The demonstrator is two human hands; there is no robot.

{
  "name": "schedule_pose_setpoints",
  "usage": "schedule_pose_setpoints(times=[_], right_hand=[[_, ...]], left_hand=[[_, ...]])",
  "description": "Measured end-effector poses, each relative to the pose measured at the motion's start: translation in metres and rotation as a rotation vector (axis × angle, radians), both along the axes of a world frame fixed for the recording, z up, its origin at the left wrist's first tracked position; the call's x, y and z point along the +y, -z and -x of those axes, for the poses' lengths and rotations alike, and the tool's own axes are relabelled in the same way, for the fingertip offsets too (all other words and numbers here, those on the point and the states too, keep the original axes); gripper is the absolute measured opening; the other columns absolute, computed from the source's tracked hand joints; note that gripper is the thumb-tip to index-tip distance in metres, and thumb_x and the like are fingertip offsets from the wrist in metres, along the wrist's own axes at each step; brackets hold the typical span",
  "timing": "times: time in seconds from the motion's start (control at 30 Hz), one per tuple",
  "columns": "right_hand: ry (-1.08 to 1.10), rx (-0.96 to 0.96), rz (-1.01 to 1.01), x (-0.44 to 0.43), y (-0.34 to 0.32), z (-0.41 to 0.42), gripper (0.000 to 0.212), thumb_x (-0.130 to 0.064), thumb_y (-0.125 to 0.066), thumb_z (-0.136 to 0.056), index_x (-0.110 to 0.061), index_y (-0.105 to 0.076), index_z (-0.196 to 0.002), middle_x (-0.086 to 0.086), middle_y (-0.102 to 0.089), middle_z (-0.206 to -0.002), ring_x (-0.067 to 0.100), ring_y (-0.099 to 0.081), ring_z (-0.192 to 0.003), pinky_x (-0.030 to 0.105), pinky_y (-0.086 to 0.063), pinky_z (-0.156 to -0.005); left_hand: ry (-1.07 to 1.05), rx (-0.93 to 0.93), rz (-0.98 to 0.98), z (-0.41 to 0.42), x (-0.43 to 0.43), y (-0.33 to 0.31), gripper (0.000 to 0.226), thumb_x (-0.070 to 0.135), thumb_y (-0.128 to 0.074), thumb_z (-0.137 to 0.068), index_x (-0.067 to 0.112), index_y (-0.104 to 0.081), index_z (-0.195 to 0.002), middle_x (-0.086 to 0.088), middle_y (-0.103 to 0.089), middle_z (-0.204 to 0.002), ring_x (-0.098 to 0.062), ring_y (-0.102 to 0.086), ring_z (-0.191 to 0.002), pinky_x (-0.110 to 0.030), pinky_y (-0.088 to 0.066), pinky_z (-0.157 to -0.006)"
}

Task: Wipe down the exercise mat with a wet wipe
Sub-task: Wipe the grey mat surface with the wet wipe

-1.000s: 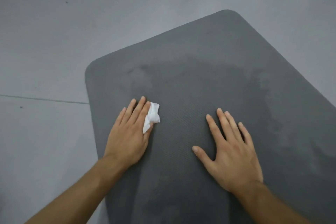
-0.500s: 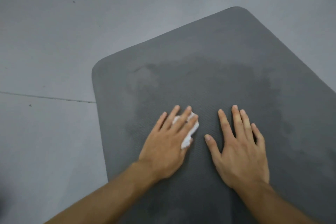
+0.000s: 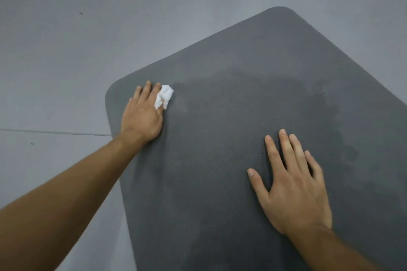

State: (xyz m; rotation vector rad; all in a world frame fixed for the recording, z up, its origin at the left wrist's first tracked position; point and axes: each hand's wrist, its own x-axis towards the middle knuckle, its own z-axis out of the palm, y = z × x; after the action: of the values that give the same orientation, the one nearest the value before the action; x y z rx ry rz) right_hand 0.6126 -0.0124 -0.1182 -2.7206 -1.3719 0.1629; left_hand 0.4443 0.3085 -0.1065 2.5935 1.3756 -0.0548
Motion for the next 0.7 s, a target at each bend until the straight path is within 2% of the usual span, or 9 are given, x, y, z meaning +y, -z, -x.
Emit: schedule_pose_setpoints(times=[0.07, 0.23, 0.33, 0.37, 0.43, 0.53, 0.6, 0.7], right_hand=[[-0.002, -0.002, 0.0, 0.0, 0.001, 0.0, 0.08, -0.07, -0.019, -0.099, -0.023, -0.022, -0.163, 0.004, -0.014, -0.172, 0.019, -0.007, -0.159, 0.046, -0.018, -0.126], [0.002, -0.004, -0.009, 0.001, 0.001, -0.001, 0.079, -0.069, -0.023, -0.099, -0.022, -0.025, -0.163, 0.004, -0.015, -0.171, 0.02, -0.01, -0.159, 0.045, -0.018, -0.126], [0.004, 0.002, -0.015, 0.0, 0.002, -0.001, 0.079, -0.069, -0.024, -0.098, -0.022, -0.026, -0.162, 0.004, -0.016, -0.171, 0.019, -0.011, -0.158, 0.045, -0.019, -0.126], [0.003, 0.005, -0.016, 0.0, 0.002, -0.001, 0.079, -0.068, -0.025, -0.098, -0.022, -0.027, -0.162, 0.004, -0.017, -0.171, 0.02, -0.011, -0.158, 0.046, -0.019, -0.126], [0.002, 0.01, -0.014, 0.0, 0.002, -0.001, 0.078, -0.068, -0.025, -0.099, -0.022, -0.027, -0.162, 0.004, -0.017, -0.171, 0.02, -0.011, -0.158, 0.046, -0.019, -0.126], [-0.005, 0.024, -0.009, -0.001, 0.0, -0.001, 0.078, -0.068, -0.025, -0.099, -0.022, -0.026, -0.162, 0.004, -0.016, -0.171, 0.02, -0.01, -0.159, 0.046, -0.018, -0.126], [-0.003, 0.031, -0.005, -0.001, 0.0, -0.002, 0.078, -0.068, -0.024, -0.1, -0.022, -0.025, -0.162, 0.003, -0.014, -0.171, 0.02, -0.01, -0.159, 0.046, -0.018, -0.126], [0.0, 0.044, -0.001, 0.0, -0.001, -0.002, 0.078, -0.068, -0.026, -0.099, -0.023, -0.025, -0.163, 0.003, -0.014, -0.172, 0.019, -0.009, -0.159, 0.047, -0.019, -0.126]], left_hand=[[0.1, -0.023, 0.011, -0.022, -0.027, 0.004, 0.057, 0.031, -0.034, -0.109, 0.02, -0.021, -0.163, -0.005, -0.014, -0.171, -0.032, -0.011, -0.157, -0.051, -0.016, -0.126], [0.449, -0.017, 0.001, -0.056, -0.115, 0.01, 0.059, 0.039, -0.025, -0.107, 0.033, -0.009, -0.164, 0.009, -0.003, -0.173, -0.016, 0.003, -0.159, -0.04, -0.004, -0.129], [0.646, 0.021, -0.001, -0.047, -0.122, 0.01, 0.062, 0.04, -0.026, -0.105, 0.036, -0.006, -0.164, 0.013, 0.0, -0.172, -0.011, 0.007, -0.158, -0.034, 0.003, -0.128], [0.665, 0.024, -0.005, -0.043, -0.111, 0.01, 0.061, 0.039, -0.027, -0.105, 0.036, -0.009, -0.164, 0.013, -0.002, -0.172, -0.011, 0.004, -0.158, -0.035, 0.001, -0.128], [0.574, 0.022, 0.005, -0.036, -0.075, 0.009, 0.058, 0.039, -0.027, -0.105, 0.036, -0.015, -0.163, 0.011, -0.008, -0.171, -0.014, -0.004, -0.159, -0.043, -0.008, -0.128], [0.228, 0.009, 0.018, -0.022, -0.009, 0.008, 0.054, 0.047, -0.016, -0.109, 0.037, -0.017, -0.162, 0.007, -0.01, -0.172, -0.022, -0.006, -0.159, -0.05, -0.01, -0.127], [0.046, -0.006, 0.023, -0.019, 0.024, 0.007, 0.054, 0.043, -0.021, -0.11, 0.031, -0.02, -0.163, 0.0, -0.013, -0.172, -0.029, -0.009, -0.158, -0.056, -0.013, -0.126], [0.025, -0.022, 0.006, -0.043, 0.038, 0.007, 0.055, 0.037, -0.024, -0.109, 0.023, -0.025, -0.162, -0.01, -0.019, -0.169, -0.036, -0.015, -0.155, -0.058, -0.019, -0.123]])
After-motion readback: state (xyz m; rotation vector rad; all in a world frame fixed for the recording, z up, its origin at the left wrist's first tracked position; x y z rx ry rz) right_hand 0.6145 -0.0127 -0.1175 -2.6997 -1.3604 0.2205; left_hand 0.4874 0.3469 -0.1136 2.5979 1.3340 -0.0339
